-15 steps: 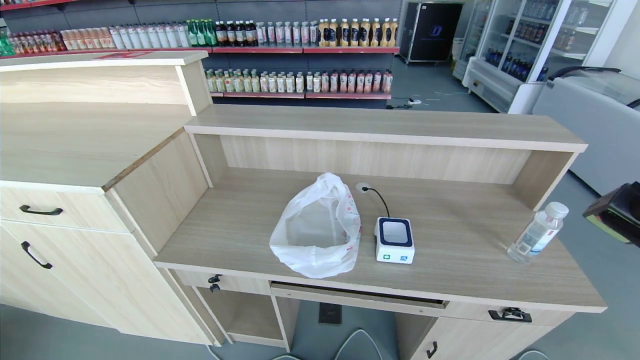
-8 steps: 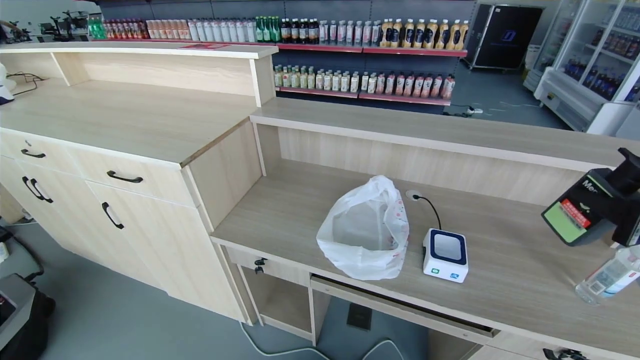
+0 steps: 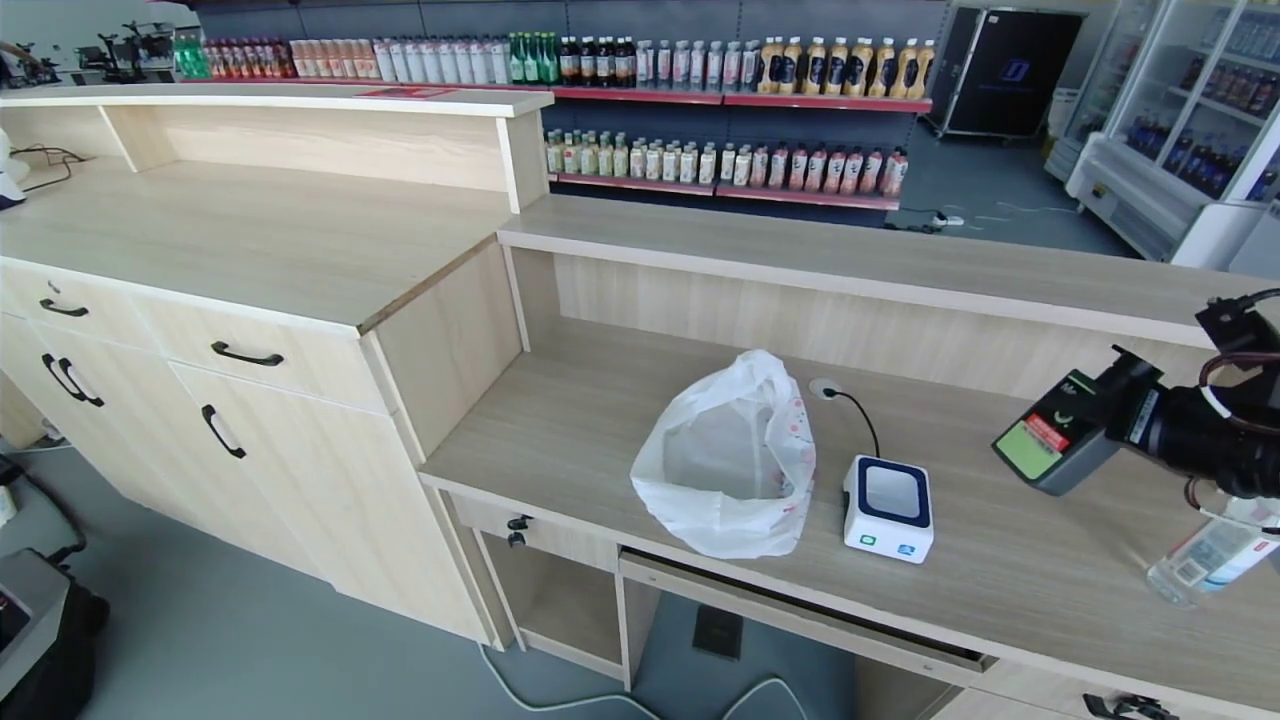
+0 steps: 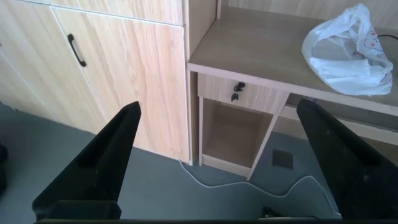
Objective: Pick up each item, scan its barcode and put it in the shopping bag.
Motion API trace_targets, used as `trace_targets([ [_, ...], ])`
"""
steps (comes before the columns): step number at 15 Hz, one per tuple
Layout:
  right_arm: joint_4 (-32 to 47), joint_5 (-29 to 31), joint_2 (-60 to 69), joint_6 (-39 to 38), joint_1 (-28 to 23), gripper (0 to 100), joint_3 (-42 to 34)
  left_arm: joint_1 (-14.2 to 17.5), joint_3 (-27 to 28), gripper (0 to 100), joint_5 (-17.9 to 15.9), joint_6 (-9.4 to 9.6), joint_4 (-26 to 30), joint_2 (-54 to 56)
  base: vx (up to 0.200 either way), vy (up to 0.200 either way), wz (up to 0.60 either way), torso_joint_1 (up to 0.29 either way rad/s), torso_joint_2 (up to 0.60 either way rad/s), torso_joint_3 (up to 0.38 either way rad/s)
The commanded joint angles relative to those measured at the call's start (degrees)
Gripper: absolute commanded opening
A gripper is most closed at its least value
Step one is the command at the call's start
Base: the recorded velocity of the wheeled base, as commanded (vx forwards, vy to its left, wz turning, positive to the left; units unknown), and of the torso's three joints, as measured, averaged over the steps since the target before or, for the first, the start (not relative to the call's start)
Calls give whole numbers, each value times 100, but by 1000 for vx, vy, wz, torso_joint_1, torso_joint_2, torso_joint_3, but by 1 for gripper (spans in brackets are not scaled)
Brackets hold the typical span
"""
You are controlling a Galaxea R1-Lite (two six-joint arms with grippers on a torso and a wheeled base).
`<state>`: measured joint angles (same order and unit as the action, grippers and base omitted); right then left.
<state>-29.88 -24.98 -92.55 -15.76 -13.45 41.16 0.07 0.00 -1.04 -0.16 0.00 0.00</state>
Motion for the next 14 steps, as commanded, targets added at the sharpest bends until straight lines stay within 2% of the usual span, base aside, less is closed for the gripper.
trace_targets([
  [1,-18,-156,-852,12,-44,0,200,1,0,100,-2,-2,0,-9,0,0,0,0,0,0],
  [8,-36,-227,-1582,38,105,0,806,1,0,100,-2,-2,0,-9,0,0,0,0,0,0],
  [14,-79,-209,-1898,346,237,0,903,1,0,100,-2,-2,0,0,0,0,0,0,0,0],
])
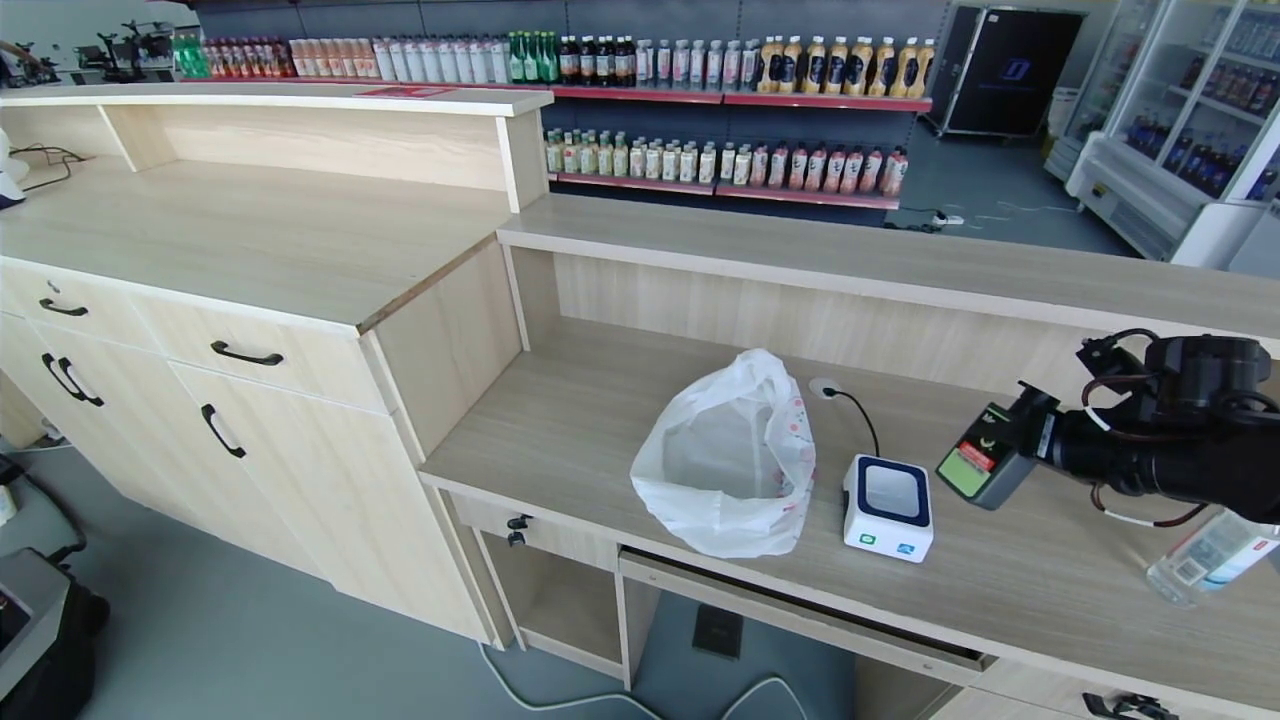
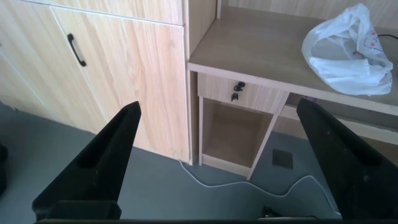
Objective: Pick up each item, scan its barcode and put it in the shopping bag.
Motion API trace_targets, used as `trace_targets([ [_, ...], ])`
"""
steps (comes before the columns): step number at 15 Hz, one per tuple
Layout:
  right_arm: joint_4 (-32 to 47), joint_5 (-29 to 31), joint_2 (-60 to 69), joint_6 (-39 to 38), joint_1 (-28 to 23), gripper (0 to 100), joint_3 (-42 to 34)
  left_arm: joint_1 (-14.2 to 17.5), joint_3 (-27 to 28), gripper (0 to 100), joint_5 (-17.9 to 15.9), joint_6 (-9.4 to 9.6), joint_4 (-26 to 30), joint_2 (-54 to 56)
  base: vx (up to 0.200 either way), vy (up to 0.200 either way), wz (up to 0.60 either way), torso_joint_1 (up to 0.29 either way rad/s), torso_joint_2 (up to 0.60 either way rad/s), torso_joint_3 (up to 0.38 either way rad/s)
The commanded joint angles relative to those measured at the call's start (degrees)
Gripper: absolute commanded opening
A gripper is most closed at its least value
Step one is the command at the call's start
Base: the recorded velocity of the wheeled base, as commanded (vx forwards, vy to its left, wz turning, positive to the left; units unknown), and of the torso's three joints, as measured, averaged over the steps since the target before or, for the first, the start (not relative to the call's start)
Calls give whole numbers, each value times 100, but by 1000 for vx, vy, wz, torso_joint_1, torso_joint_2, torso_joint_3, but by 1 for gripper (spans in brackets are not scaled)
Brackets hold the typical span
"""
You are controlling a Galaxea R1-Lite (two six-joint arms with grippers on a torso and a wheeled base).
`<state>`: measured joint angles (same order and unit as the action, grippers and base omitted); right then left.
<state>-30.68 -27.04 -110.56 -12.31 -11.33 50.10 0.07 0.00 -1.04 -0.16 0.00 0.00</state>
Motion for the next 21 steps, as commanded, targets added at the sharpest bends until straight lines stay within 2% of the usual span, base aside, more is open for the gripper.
trace_targets([
  [1,-8,6,-150,1,78,0,17,1,0,100,-2,-2,0,0,0,0,0,0,0,0],
  [21,-605,6,-871,-8,482,0,272,1,0,100,-2,-2,0,-9,0,0,0,0,0,0],
])
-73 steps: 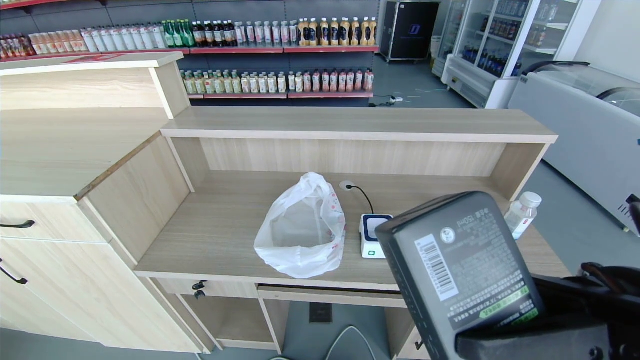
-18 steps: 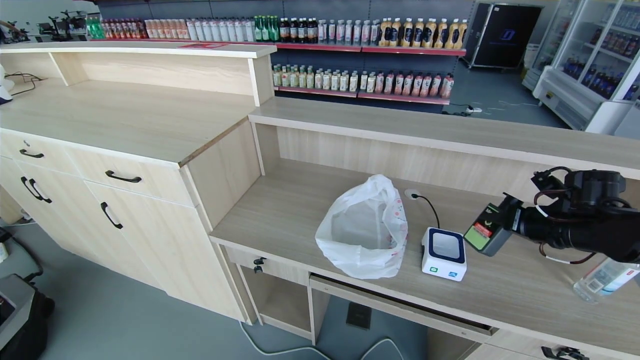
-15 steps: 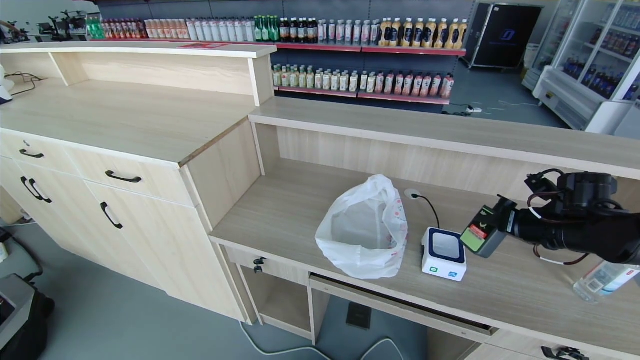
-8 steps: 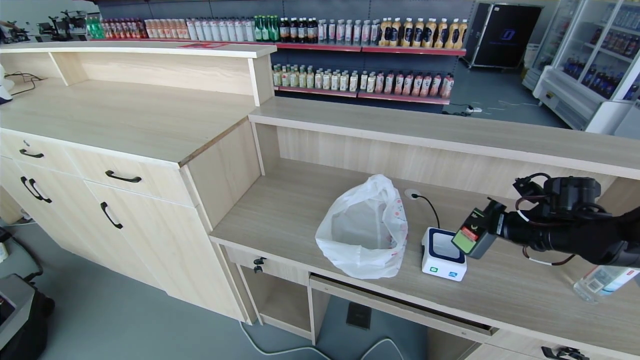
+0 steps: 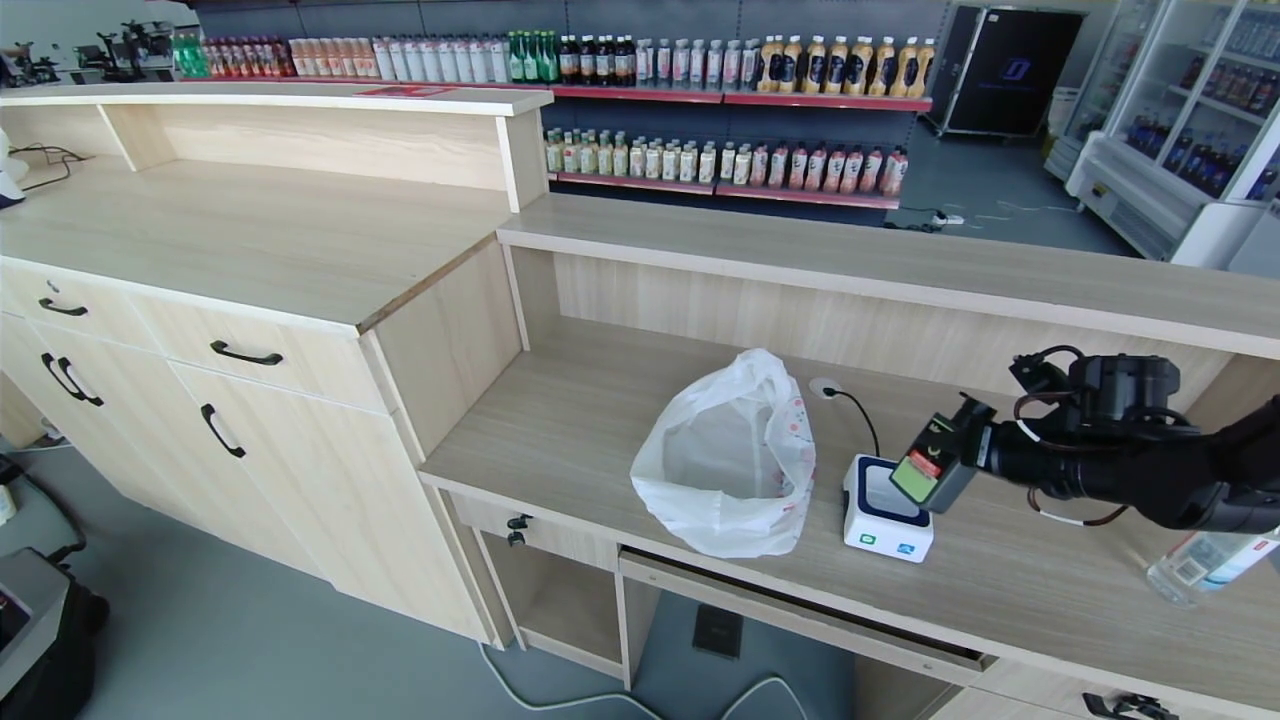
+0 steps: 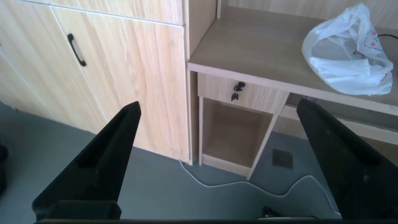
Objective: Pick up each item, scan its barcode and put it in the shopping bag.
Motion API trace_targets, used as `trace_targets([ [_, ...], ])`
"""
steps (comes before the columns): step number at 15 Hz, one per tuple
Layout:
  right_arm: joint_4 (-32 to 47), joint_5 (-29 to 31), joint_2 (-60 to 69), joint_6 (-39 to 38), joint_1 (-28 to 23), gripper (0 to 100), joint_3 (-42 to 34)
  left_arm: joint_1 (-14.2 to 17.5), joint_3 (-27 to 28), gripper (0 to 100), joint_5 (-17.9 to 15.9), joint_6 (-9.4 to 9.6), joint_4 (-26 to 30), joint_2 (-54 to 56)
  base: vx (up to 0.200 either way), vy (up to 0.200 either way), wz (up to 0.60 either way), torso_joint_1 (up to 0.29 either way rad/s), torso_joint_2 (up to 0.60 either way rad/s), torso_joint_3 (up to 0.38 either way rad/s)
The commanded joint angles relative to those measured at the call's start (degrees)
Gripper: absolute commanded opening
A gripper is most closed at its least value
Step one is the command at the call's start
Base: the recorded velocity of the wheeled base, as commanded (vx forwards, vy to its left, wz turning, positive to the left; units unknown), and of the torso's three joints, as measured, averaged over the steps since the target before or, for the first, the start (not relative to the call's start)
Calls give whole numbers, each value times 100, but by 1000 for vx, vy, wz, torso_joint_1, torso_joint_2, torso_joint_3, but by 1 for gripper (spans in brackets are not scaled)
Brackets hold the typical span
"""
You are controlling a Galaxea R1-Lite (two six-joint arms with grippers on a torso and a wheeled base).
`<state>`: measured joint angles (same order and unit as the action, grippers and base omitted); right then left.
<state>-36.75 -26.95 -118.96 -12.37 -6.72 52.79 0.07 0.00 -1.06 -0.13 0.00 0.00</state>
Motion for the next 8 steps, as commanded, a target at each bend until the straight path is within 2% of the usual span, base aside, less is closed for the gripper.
trace_targets([
  [1,-104,-20,-75,-11,65,0,12,1,0,100,1,-4,0,-9,0,0,0,0,0,0],
  [8,-280,-20,-356,-2,276,0,285,1,0,100,9,-4,0,-9,0,0,0,0,0,0],
])
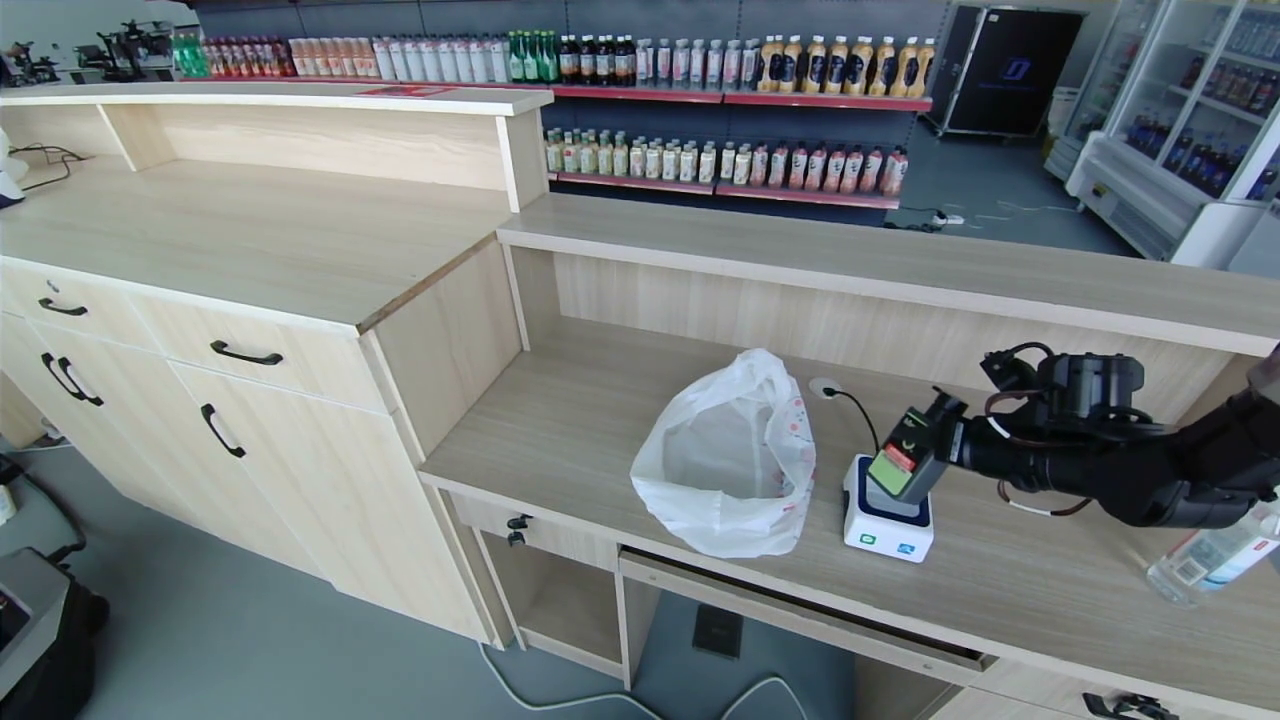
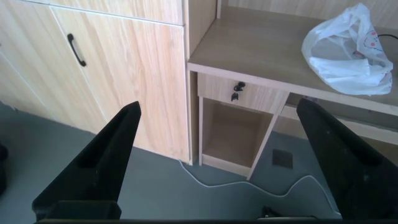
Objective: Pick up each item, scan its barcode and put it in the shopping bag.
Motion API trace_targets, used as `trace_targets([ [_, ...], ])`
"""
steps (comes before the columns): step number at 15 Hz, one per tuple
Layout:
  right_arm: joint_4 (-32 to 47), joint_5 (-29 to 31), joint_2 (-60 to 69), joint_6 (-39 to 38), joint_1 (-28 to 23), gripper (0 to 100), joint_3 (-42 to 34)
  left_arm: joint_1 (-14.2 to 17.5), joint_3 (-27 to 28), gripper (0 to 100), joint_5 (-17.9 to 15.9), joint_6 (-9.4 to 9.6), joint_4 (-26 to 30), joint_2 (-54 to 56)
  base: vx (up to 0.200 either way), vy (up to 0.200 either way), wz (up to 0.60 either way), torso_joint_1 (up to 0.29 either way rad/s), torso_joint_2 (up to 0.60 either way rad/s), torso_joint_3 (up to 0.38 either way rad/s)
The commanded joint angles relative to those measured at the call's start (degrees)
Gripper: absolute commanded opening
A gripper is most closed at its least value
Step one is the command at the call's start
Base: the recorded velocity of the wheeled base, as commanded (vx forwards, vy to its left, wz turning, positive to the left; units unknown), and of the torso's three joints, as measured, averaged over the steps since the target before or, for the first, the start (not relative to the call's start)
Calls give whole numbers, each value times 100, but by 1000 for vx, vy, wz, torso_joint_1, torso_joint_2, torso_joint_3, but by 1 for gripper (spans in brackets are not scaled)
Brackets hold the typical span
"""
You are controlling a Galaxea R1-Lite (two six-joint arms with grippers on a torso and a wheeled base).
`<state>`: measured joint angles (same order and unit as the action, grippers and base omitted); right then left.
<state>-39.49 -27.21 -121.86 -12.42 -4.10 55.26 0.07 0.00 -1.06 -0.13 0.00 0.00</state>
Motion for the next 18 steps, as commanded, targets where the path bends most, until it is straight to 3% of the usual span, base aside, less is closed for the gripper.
trace_targets([
  [1,-7,-4,-93,3,23,0,64,1,0,100,1,-4,0,-9,0,0,0,0,0,0],
  [18,-253,5,-471,-6,120,0,222,1,0,100,9,-4,0,-9,0,0,0,0,0,0],
])
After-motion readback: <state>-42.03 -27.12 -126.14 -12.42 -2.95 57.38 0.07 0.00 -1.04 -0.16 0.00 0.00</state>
